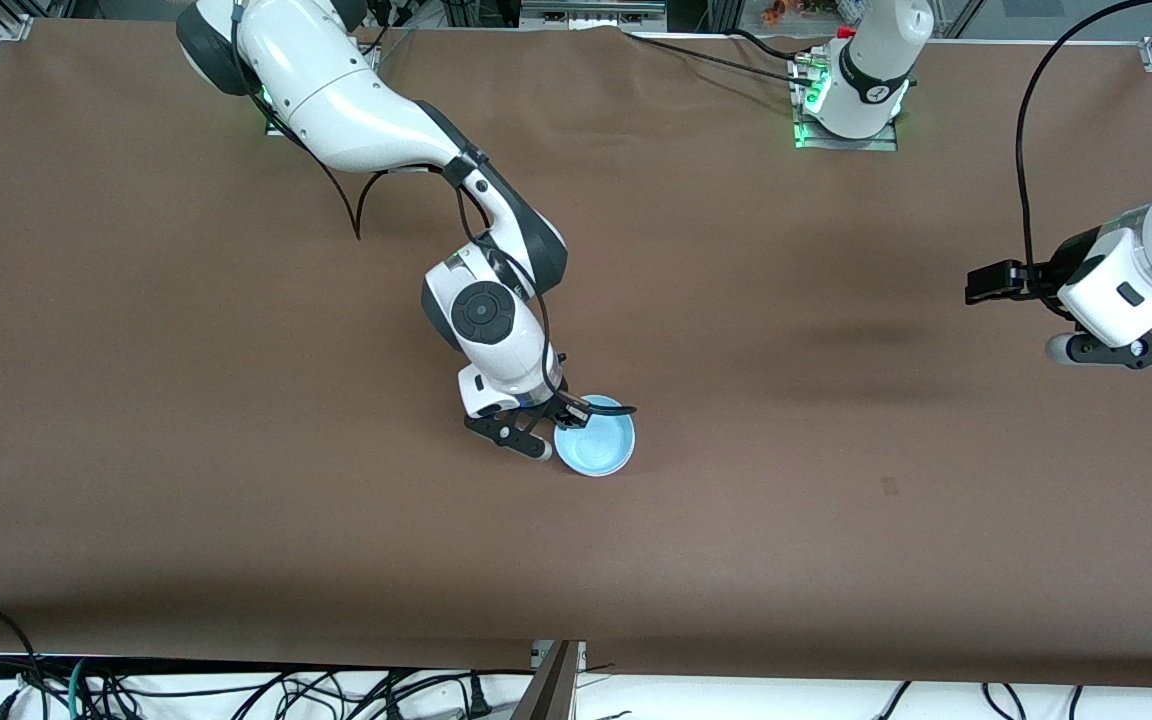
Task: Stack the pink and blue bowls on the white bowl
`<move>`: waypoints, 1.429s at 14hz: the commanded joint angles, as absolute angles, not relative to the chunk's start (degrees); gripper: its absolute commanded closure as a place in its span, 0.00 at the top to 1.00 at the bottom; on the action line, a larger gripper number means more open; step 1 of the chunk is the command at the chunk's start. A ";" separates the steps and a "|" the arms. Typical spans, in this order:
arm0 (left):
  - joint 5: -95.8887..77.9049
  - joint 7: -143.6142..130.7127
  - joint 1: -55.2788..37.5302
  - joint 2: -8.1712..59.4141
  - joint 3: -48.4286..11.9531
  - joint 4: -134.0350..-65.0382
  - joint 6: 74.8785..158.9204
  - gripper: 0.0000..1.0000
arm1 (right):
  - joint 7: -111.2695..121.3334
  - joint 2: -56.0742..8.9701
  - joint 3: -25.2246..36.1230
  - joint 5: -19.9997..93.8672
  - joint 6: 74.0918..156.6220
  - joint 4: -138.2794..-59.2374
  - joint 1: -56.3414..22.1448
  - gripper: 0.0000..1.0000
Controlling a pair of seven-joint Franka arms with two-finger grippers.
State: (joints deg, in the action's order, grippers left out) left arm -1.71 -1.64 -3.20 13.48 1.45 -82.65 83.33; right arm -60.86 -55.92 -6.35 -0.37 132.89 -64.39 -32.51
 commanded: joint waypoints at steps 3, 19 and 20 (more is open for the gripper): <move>-0.88 -0.26 -2.20 13.45 0.70 -82.62 83.50 1.00 | -60.56 -58.09 -6.33 -0.97 134.21 -62.23 -32.78 0.00; -2.11 -0.61 -2.28 13.97 0.70 -81.65 83.50 1.00 | -60.47 -58.10 -6.77 -0.88 135.27 -61.35 -33.14 0.75; -2.11 -0.62 -2.29 13.97 0.70 -81.65 83.50 1.00 | -60.29 -57.92 -6.77 -0.88 134.92 -61.35 -32.96 0.81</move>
